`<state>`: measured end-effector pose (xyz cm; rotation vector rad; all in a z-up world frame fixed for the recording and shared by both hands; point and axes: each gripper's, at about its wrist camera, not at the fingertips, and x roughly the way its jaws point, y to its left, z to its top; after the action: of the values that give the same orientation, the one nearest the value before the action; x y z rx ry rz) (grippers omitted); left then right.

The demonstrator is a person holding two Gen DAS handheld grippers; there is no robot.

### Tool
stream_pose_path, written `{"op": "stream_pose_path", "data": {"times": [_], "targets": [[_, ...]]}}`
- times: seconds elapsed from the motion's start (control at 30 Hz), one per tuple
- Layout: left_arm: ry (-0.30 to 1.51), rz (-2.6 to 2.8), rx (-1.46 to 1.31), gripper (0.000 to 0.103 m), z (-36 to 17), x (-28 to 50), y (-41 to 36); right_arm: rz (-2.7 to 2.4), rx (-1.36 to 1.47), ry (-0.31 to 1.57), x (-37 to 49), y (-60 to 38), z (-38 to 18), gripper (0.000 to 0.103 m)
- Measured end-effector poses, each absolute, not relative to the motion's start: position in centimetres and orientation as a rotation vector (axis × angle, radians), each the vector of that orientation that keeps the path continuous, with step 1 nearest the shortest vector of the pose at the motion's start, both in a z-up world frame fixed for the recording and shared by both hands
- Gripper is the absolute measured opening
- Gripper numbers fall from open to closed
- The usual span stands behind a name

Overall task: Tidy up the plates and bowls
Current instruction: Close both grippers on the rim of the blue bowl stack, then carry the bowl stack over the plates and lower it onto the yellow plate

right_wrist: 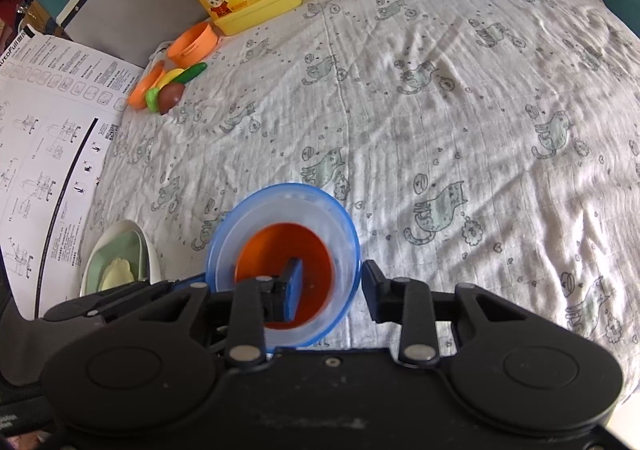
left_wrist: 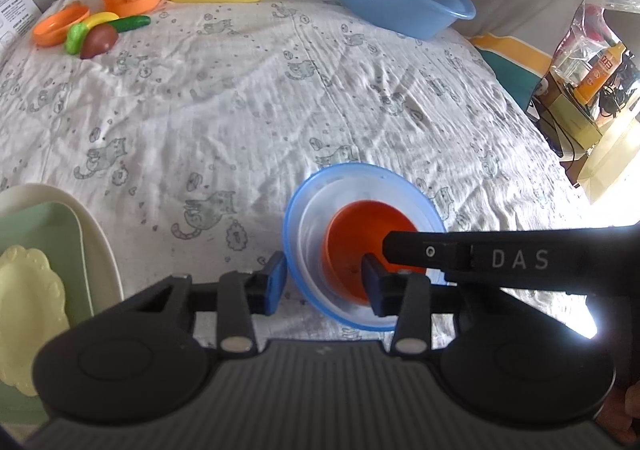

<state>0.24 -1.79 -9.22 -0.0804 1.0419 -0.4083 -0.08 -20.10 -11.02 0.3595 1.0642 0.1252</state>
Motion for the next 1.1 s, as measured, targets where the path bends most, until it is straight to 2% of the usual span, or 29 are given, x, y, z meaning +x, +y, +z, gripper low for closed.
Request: {"op": "stream_pose_path", "data": {"times": [0.6,1.1], "targets": [[1.01,-0.386,-0.094,0.038,-7.3,0.4,-0.7,0.116,0.312,1.04,0.6,-19.0,-9.0,0.033],[0.982,-0.254,-0.157,0.037,-4.2,0.7,5.8,0.216,0.284,1.034,2.8,-12.1,-6.1,0.033]]}}
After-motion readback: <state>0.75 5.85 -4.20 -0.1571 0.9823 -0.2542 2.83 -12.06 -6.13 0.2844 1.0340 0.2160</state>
